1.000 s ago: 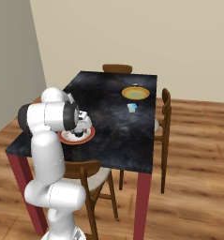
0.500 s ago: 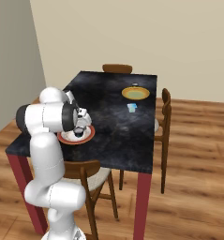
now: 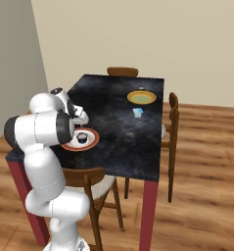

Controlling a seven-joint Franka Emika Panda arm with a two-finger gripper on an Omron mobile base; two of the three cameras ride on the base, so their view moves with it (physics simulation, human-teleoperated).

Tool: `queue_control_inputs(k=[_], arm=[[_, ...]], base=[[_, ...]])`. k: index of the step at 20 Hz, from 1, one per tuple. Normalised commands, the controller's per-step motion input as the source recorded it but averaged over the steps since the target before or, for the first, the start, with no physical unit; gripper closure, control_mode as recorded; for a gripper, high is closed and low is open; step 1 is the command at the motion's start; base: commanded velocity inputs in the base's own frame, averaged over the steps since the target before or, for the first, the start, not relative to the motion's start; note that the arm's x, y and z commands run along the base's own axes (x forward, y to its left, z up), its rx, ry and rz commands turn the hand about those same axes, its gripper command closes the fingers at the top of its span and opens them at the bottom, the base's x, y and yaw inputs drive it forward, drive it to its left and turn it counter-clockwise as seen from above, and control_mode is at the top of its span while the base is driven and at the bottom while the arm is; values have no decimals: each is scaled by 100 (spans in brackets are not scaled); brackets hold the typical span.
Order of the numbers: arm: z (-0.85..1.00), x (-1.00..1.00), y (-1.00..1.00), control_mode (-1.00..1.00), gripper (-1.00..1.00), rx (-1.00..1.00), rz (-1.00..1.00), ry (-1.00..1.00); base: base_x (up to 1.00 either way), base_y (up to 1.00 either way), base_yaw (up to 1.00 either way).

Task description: Place two yogurt containers on each plate.

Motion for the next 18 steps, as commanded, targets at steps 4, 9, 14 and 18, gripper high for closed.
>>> queue_control_inputs(k=[4,9,14,18], arm=[[24,-13,48,-100,-100,23,4,0],[37,9,47,-100,-100,6,6,3],[20,18,56,-100,-100,-8,0,24],[0,33,43,-100,-100,-1,2,30]], base=[[0,0,0],[0,0,0],[0,0,0],[0,0,0]])
